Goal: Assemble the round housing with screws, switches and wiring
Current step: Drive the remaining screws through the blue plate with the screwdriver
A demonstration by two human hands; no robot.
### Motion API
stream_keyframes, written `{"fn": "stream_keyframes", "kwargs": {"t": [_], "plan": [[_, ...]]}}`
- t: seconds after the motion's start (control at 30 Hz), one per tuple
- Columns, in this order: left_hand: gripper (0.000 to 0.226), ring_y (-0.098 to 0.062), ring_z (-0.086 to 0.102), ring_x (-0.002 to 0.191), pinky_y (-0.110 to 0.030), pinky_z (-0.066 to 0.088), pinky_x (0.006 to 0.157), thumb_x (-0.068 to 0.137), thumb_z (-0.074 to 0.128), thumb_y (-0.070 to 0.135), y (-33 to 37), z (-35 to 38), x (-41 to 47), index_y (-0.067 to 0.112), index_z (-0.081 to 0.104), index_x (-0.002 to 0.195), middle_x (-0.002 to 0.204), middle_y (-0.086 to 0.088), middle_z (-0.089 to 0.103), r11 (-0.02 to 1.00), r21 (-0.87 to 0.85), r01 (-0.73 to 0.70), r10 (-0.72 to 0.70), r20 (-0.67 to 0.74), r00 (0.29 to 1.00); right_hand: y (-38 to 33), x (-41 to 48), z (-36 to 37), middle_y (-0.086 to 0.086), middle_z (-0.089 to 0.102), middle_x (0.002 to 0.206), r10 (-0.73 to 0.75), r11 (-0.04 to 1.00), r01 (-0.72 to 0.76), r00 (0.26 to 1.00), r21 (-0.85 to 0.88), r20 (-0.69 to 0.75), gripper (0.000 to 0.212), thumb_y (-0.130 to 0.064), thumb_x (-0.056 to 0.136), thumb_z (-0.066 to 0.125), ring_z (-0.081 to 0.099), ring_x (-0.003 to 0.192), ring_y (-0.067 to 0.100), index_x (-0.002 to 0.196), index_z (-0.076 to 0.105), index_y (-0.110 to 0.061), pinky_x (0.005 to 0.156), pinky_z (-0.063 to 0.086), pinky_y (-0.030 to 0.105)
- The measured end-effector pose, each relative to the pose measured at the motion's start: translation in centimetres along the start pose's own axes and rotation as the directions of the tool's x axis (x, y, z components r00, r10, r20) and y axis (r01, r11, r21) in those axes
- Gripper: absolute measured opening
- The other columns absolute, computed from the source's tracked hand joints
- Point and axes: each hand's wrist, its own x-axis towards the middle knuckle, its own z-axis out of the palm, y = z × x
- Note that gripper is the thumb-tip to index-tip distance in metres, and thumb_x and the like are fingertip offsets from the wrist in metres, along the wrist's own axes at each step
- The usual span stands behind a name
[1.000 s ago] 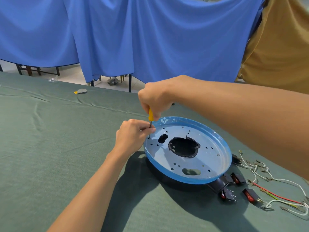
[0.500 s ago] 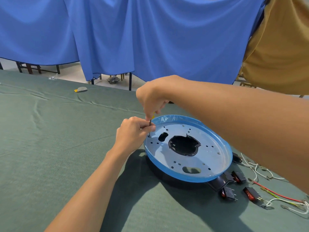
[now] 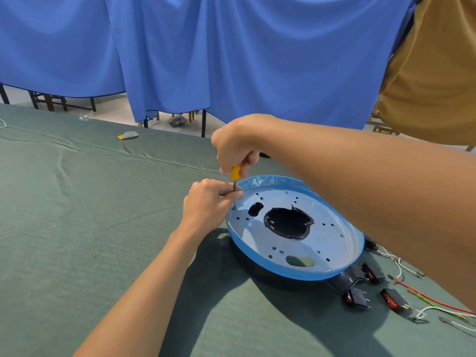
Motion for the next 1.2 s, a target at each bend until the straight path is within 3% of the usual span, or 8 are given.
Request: {"fn": "stream_keyframes", "kwargs": {"t": [0.17, 0.37, 0.5, 0.63, 0.77, 0.9, 0.97, 1.2], "plan": [[0.004, -0.004, 0.062, 0.069, -0.031, 0.047, 0.058, 0.083, 0.076, 0.029, 0.0, -0.1, 0.1, 0.031, 0.079, 0.085, 0.069, 0.021, 0.068, 1.000, 0.004, 0.004, -0.004, 0.002, 1.000, 0.9, -1.1, 0.5, -0.003, 0.057, 0.070, -0.177, 0.973, 0.134, 0.957, -0.189, -0.229, 0.026, -0.025, 0.081, 0.075, 0.056, 0.062, 0.013, 0.066, 0.054, -0.024, 0.051, 0.042, 0.026], [0.014, -0.018, 0.071, 0.079, -0.046, 0.057, 0.071, 0.080, 0.079, 0.020, 0.0, 0.1, -0.2, 0.015, 0.079, 0.093, 0.084, 0.001, 0.077, 0.996, -0.067, -0.058, 0.056, -0.042, 0.998, 2.1, -0.6, 1.7, -0.004, 0.068, 0.055, 0.010, 1.000, -0.005, 0.989, 0.029, -0.150, 0.030, -0.014, 0.088, 0.049, 0.060, 0.056, 0.020, 0.062, 0.061, -0.010, 0.050, 0.043, 0.024], [0.010, -0.024, 0.071, 0.081, -0.050, 0.056, 0.075, 0.080, 0.079, 0.019, -0.3, 0.2, -0.1, 0.016, 0.080, 0.090, 0.082, -0.002, 0.077, 0.996, -0.071, -0.052, 0.050, -0.030, 0.998, 1.9, -0.9, 1.6, -0.004, 0.062, 0.047, -0.017, 1.000, 0.019, 0.989, 0.017, -0.146, 0.029, -0.024, 0.092, 0.054, 0.059, 0.041, 0.014, 0.066, 0.058, -0.012, 0.048, 0.045, 0.022], [0.004, -0.029, 0.067, 0.075, -0.051, 0.054, 0.068, 0.083, 0.077, 0.021, -0.2, 0.0, 0.1, 0.019, 0.080, 0.083, 0.072, -0.002, 0.074, 0.997, -0.055, -0.048, 0.048, -0.002, 0.999, 2.1, -1.4, 1.4, -0.003, 0.060, 0.073, -0.125, 0.992, 0.118, 0.969, -0.049, -0.214, 0.012, -0.028, 0.081, 0.073, 0.066, 0.064, 0.016, 0.075, 0.063, -0.024, 0.052, 0.049, 0.026], [0.003, -0.026, 0.069, 0.075, -0.052, 0.055, 0.068, 0.082, 0.078, 0.022, -0.2, -0.1, 0.0, 0.021, 0.080, 0.084, 0.072, 0.003, 0.074, 0.995, -0.082, -0.050, 0.051, 0.009, 0.999, 1.6, -1.2, 1.8, -0.001, 0.068, 0.061, -0.100, 0.995, 0.104, 0.975, 0.010, -0.199, 0.024, -0.017, 0.088, 0.060, 0.068, 0.080, 0.020, 0.065, 0.054, -0.015, 0.058, 0.054, 0.030], [0.007, -0.034, 0.066, 0.073, -0.053, 0.054, 0.069, 0.079, 0.081, 0.022, 0.0, 0.0, -0.1, 0.015, 0.080, 0.080, 0.071, -0.007, 0.074, 0.995, -0.096, -0.039, 0.036, -0.030, 0.999, -0.5, -0.9, 1.8, 0.000, 0.059, 0.046, -0.028, 0.999, 0.020, 0.976, -0.040, -0.215, 0.016, -0.002, 0.087, 0.048, 0.057, 0.046, 0.010, 0.078, 0.061, -0.007, 0.030, 0.034, 0.012], [0.008, -0.036, 0.063, 0.075, -0.051, 0.053, 0.067, 0.080, 0.080, 0.023, 0.0, 0.0, 0.0, 0.016, 0.080, 0.079, 0.072, -0.009, 0.073, 0.997, -0.075, -0.022, 0.021, -0.016, 1.000, -1.0, -0.9, 1.9, 0.003, 0.058, 0.060, -0.019, 1.000, 0.014, 0.976, -0.022, -0.215, 0.015, -0.005, 0.088, 0.047, 0.057, 0.041, 0.012, 0.075, 0.053, -0.010, 0.036, 0.039, 0.014], [0.017, -0.010, 0.054, 0.065, -0.029, 0.036, 0.057, 0.091, 0.067, 0.029, 0.2, -0.6, 0.4, 0.030, 0.077, 0.077, 0.073, 0.011, 0.071, 0.998, 0.055, -0.042, 0.035, 0.110, 0.993, 1.0, -2.2, 1.6, -0.002, 0.051, 0.064, -0.135, 0.991, 0.125, 0.962, -0.056, -0.237, 0.023, -0.016, 0.083, 0.068, 0.068, 0.063, 0.019, 0.067, 0.053, -0.022, 0.055, 0.052, 0.030]]}}
